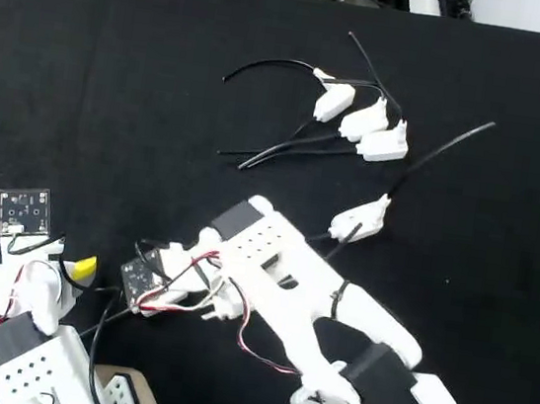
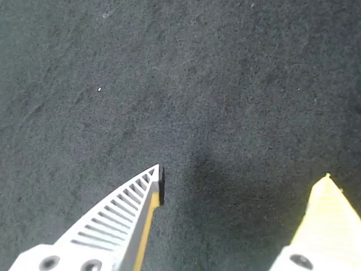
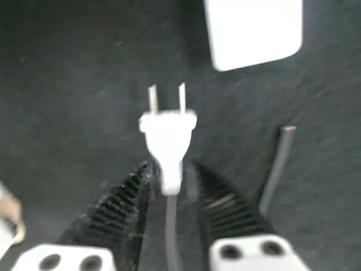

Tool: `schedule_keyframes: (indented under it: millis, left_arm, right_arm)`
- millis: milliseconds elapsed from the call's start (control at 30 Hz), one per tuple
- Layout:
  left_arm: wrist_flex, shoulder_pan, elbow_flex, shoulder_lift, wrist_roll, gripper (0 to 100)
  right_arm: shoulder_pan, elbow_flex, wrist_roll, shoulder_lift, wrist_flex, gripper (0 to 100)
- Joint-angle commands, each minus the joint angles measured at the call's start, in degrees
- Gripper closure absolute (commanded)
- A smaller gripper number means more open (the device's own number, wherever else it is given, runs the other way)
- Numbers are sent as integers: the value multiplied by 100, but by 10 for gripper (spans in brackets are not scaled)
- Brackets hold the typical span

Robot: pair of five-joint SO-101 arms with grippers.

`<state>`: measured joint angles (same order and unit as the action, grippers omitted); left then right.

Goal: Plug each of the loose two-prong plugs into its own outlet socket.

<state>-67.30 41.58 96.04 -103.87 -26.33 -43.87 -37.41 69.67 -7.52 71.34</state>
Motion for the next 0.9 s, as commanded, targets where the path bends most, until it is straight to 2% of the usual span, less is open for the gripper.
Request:
schedule_keyframes:
  millis: [0, 100, 167, 267, 433, 567, 633, 700, 867]
  left_arm:
    - [114, -57, -4, -53, -26, 604]
    - [114, -57, -4, -53, -26, 604]
    - [114, -57, -4, -53, -26, 604]
    - [114, -57, -4, -53, -26, 604]
    - [114, -57, -4, -53, -26, 604]
    - [97, -57, -13, -53, -26, 604]
    - [97, -57, -13, -53, -26, 604]
    - [97, -57, -13, -53, -26, 604]
    - [97, -57, -13, -53, -26, 604]
  right_arm:
    - [185, 145, 62, -40, -123, 747]
    - [316, 268, 26, -321, 202, 628]
    - [396, 356, -466, -664, 440, 598]
    - [404, 391, -1899, -1358, 791, 625]
    - [404, 75, -4905, -2264, 1257, 750]
    - [580, -435, -6664, -2422, 888, 860]
    - [844, -637, -7174, -2422, 501, 891]
    - [1046, -804, -7411, -2404, 316, 881]
    - [1987, -989, -8053, -1824, 413, 724]
